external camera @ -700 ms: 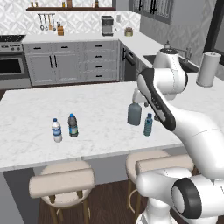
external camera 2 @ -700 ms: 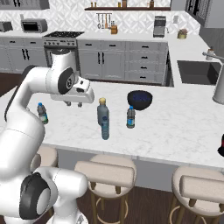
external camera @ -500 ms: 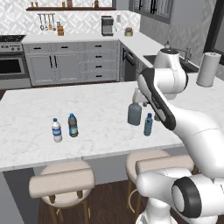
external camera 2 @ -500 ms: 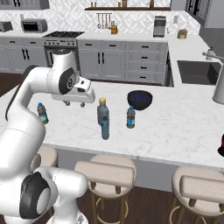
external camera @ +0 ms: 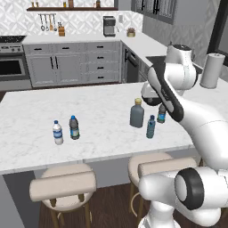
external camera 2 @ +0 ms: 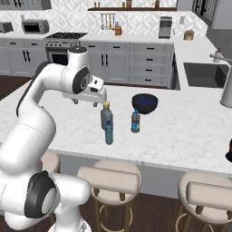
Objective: Move the plastic bottles in the middle to the plastics group, and the glass bottles in the middle to the glass group.
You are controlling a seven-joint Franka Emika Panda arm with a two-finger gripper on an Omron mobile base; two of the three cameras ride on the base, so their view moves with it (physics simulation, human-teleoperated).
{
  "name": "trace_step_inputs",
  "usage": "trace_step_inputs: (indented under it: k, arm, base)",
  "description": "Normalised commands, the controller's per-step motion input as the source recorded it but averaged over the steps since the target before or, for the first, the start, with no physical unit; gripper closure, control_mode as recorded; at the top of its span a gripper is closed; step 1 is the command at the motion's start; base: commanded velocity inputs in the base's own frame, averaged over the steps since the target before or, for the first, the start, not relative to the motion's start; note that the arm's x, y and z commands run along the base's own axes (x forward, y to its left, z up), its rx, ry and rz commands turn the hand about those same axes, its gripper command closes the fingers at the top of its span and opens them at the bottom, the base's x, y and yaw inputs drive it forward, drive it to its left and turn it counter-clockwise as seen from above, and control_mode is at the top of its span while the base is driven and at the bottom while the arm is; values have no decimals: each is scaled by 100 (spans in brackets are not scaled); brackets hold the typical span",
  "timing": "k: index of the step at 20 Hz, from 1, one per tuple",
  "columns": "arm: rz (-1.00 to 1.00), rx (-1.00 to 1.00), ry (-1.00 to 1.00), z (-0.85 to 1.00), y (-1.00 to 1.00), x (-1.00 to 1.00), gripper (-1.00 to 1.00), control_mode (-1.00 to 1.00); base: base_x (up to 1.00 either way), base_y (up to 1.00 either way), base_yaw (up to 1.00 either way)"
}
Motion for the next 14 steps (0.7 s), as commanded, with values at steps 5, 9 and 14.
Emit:
trace_step_inputs:
  k: [5,9,14]
  arm:
    - [0,8,0,14,-19,22,-100,-100]
    - [0,1,0,0,-5,11,-100,-100]
    - [0,-1,0,-3,0,6,-100,-100]
  base:
    - [0,0,0]
    - [0,0,0]
    - [0,0,0]
